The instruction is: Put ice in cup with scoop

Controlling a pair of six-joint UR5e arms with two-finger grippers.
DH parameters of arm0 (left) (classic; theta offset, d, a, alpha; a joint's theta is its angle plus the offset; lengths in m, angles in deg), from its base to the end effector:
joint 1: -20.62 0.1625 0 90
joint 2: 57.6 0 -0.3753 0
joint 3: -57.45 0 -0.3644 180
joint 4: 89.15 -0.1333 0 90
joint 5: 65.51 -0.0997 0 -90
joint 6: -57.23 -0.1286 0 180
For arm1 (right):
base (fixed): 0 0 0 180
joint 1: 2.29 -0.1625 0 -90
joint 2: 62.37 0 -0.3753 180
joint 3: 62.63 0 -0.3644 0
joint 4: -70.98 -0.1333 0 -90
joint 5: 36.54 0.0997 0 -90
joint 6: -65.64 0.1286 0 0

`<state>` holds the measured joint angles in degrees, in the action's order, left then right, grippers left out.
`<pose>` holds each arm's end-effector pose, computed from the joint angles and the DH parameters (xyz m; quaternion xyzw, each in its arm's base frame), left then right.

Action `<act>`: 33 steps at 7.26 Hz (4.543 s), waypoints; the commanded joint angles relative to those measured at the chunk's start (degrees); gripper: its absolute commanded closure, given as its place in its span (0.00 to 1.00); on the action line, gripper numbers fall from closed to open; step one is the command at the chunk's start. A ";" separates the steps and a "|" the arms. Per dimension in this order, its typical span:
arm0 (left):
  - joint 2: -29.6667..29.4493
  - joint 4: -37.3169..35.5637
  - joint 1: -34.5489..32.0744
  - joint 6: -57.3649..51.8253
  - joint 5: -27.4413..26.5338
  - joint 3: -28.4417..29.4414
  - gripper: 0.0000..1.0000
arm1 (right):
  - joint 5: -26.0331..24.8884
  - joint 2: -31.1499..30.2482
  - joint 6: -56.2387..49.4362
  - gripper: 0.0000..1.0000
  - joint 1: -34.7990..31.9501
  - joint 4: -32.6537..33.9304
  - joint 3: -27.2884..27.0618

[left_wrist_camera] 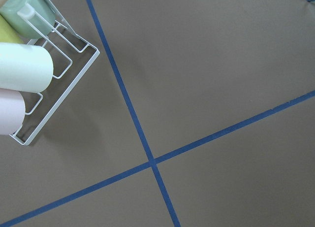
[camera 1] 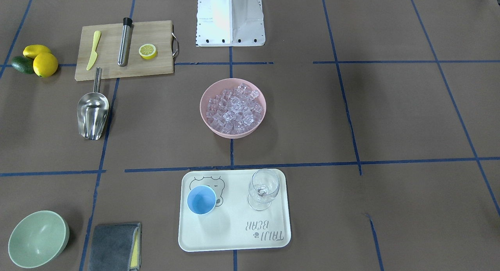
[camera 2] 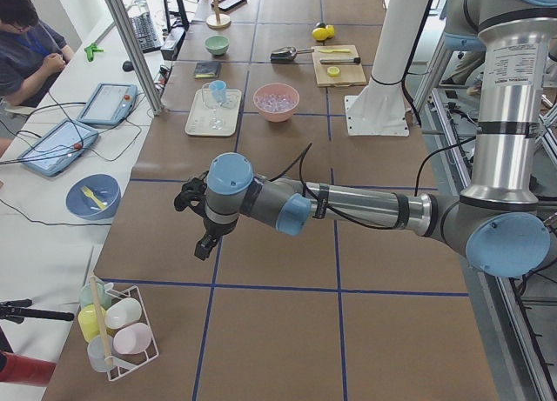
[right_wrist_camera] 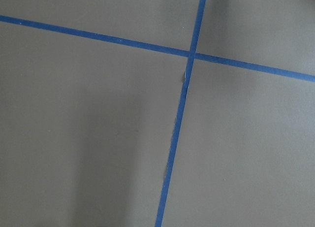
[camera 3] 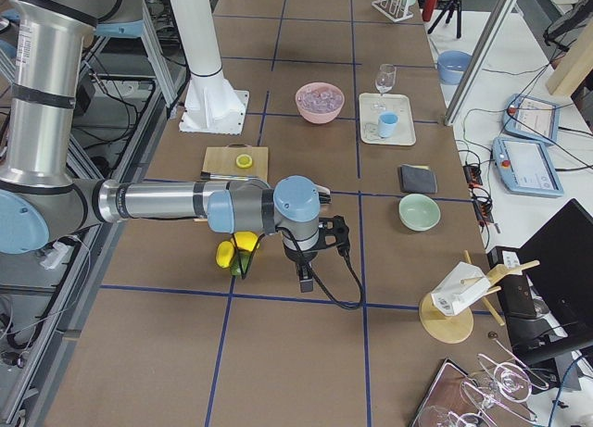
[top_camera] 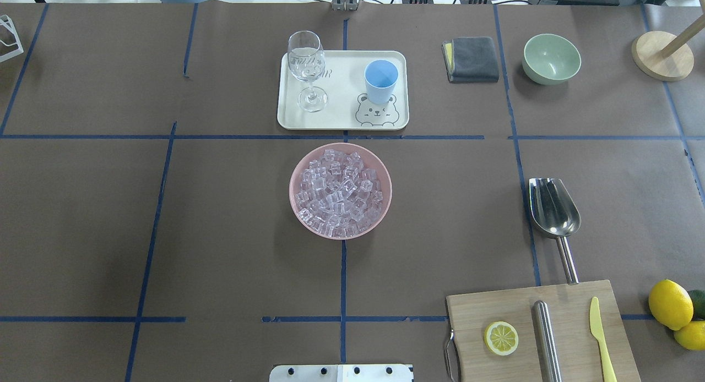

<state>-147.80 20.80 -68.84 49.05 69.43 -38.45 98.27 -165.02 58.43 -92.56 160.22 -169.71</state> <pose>-0.0378 -0.4936 0.5371 0.2326 0.3577 0.1543 0.8912 0.0445 -0.3885 0.5824 0.0666 -0.3772 -0.0731 0.9208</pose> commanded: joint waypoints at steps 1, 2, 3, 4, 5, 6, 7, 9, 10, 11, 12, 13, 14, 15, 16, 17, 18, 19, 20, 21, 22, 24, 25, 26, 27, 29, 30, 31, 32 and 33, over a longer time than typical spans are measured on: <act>0.28 10.68 4.34 -0.43 -0.03 0.02 0.00 | 0.20 1.65 2.09 0.00 1.14 -0.03 -0.32; 0.28 21.60 10.12 -0.44 -0.11 0.36 0.00 | 0.28 1.83 2.10 0.00 1.84 -0.11 -0.41; 0.28 30.50 16.09 0.09 -0.20 0.37 0.00 | 0.20 1.92 2.10 0.00 2.72 -0.99 -0.59; 0.19 33.55 20.16 0.26 -0.03 0.19 0.00 | 0.20 2.01 2.19 0.00 3.86 -2.21 -0.59; -0.07 38.28 24.20 0.44 -0.29 0.36 0.00 | 0.80 2.18 2.19 0.00 4.13 -2.14 -0.76; -0.59 40.15 28.16 0.01 -0.64 0.71 0.00 | 2.99 2.19 2.28 0.00 4.40 -2.48 -0.85; -3.12 40.34 31.15 0.00 -0.73 1.50 0.00 | 3.01 2.62 2.19 0.00 5.18 -2.58 -0.85; -8.22 46.97 36.08 0.18 -0.82 7.27 0.00 | 3.01 4.38 6.03 0.00 7.81 -2.84 -1.02; -10.68 49.02 38.98 0.27 -3.08 9.40 0.00 | 2.92 4.56 8.23 0.00 8.87 -4.93 -0.94; -13.14 49.05 43.01 0.35 -6.84 10.12 0.00 | 2.66 4.56 11.48 0.00 10.27 -7.65 -0.94; -16.30 49.05 48.01 0.27 -10.19 11.25 0.00 | 2.48 4.56 15.34 0.00 11.68 -10.20 -1.03; -19.12 49.05 51.80 0.27 -11.26 13.09 0.00 | 2.39 4.56 17.81 0.00 12.74 -11.70 -1.03; -21.32 49.05 52.53 0.35 -11.28 14.85 0.00 | 1.87 4.65 19.14 0.00 13.44 -11.89 -1.20; -22.65 49.05 53.41 0.44 -11.80 15.30 0.00 | 1.43 5.43 20.81 0.00 14.15 -11.89 -1.29; -23.88 49.05 54.64 2.79 -13.28 15.83 0.00 | 0.56 5.79 23.70 0.00 15.72 -11.89 -2.25; -25.63 49.05 56.74 4.55 -16.69 16.88 0.00 | -0.24 5.79 26.42 0.00 17.65 -11.89 -3.48; -26.34 48.96 57.80 4.57 -17.59 17.59 0.00 | -2.42 5.79 28.54 0.00 19.67 -11.89 -4.97; -27.57 48.87 58.42 5.79 -17.60 17.94 0.00 | -4.79 5.79 32.65 0.00 22.56 -11.89 -6.90; -28.10 48.87 59.13 6.41 -17.69 18.38 0.00 | -5.86 5.79 37.13 0.00 25.29 -11.89 -8.92; -28.28 48.87 59.13 6.42 -17.69 18.38 0.00 | -6.65 5.79 42.83 0.00 28.27 -11.89 -10.68; -28.28 48.96 59.13 6.42 -17.69 18.38 0.00 | -9.01 5.79 50.28 0.00 32.39 -11.89 -12.87; -28.20 48.96 59.13 6.42 -17.69 18.38 0.00 | -12.97 5.26 61.12 0.00 40.30 -11.89 -15.08; -28.20 49.13 59.13 6.42 -17.69 18.38 0.00 | -15.51 4.74 66.65 0.00 44.26 -14.42 -15.00; -28.20 49.13 59.13 6.42 -17.69 18.38 0.00 | -18.76 2.47 69.05 0.00 48.56 -17.40 -14.74; -28.20 49.13 59.13 6.42 -17.69 18.38 0.00 | -20.18 1.93 70.90 0.00 51.30 -18.65 -13.87; -28.20 49.22 59.13 6.42 -17.69 18.38 0.00 | -23.43 2.10 72.94 0.01 55.80 -21.62 -10.10; -28.28 49.22 59.13 6.42 -17.69 18.38 0.00 | -23.53 2.36 73.03 0.04 56.51 -25.74 -7.21; -28.28 49.22 59.13 6.42 -17.69 18.38 0.00 | -23.71 2.54 73.03 0.07 57.04 -27.52 -6.05; -28.28 49.22 59.13 6.42 -17.69 18.38 0.00 | -24.15 2.54 73.03 0.10 57.83 -27.45 -6.12; -28.28 49.22 59.13 6.42 -17.69 18.38 0.00 | -25.80 2.54 73.29 0.12 59.32 -26.75 -6.39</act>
<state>-176.07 70.02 -9.70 55.47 51.74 -20.07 73.92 -162.52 131.51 -34.75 133.31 -176.14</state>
